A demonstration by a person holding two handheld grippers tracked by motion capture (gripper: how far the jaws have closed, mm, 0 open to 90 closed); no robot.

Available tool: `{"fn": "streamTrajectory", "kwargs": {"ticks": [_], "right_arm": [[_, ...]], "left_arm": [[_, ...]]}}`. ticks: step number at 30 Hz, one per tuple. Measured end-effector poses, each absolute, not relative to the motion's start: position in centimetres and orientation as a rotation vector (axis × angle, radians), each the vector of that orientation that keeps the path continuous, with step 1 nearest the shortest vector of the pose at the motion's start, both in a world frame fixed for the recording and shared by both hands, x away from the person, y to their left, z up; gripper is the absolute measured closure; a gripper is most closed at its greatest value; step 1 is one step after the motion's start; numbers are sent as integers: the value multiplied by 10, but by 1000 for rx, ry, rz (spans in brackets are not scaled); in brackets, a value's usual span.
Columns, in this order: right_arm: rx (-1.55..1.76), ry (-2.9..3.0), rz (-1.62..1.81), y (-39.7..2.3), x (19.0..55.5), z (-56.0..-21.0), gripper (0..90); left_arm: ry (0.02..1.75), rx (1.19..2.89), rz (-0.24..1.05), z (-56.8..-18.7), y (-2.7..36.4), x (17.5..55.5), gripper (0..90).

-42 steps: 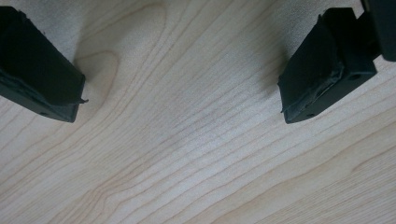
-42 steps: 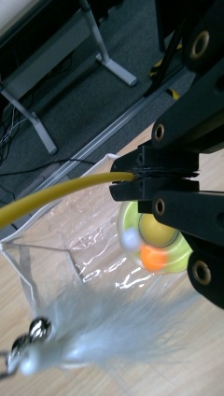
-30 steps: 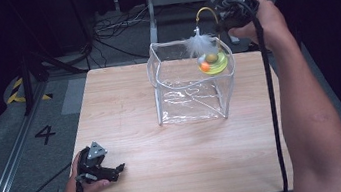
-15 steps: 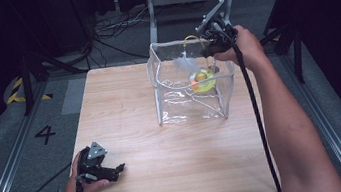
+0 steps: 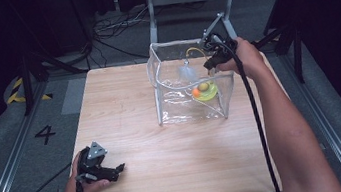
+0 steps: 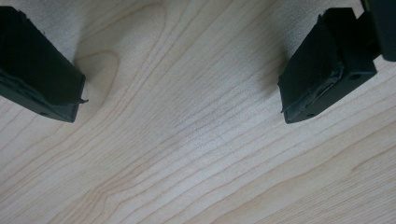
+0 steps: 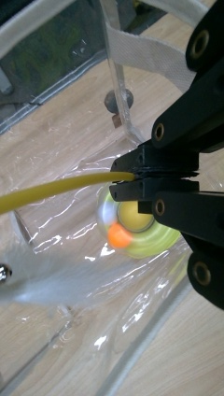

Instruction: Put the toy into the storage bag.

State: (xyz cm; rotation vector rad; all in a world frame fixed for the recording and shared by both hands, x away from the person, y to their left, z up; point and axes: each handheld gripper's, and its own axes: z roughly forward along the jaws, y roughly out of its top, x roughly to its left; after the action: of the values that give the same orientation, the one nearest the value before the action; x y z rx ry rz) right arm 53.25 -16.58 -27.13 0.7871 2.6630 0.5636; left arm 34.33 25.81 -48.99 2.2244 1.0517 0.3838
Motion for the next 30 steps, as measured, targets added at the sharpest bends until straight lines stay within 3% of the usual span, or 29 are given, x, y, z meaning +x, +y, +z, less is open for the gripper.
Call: {"fn": "streamTrajectory", "kwargs": {"ticks": [20,30], "right_arm": [[832,2691,553,-182,528,-281,878],[839,2617,648,-191,517,-267,803]], "left_arm": [[1052,2225,385,-490,258,343,6],[1054,2224,386,-490,258,343,7]]}}
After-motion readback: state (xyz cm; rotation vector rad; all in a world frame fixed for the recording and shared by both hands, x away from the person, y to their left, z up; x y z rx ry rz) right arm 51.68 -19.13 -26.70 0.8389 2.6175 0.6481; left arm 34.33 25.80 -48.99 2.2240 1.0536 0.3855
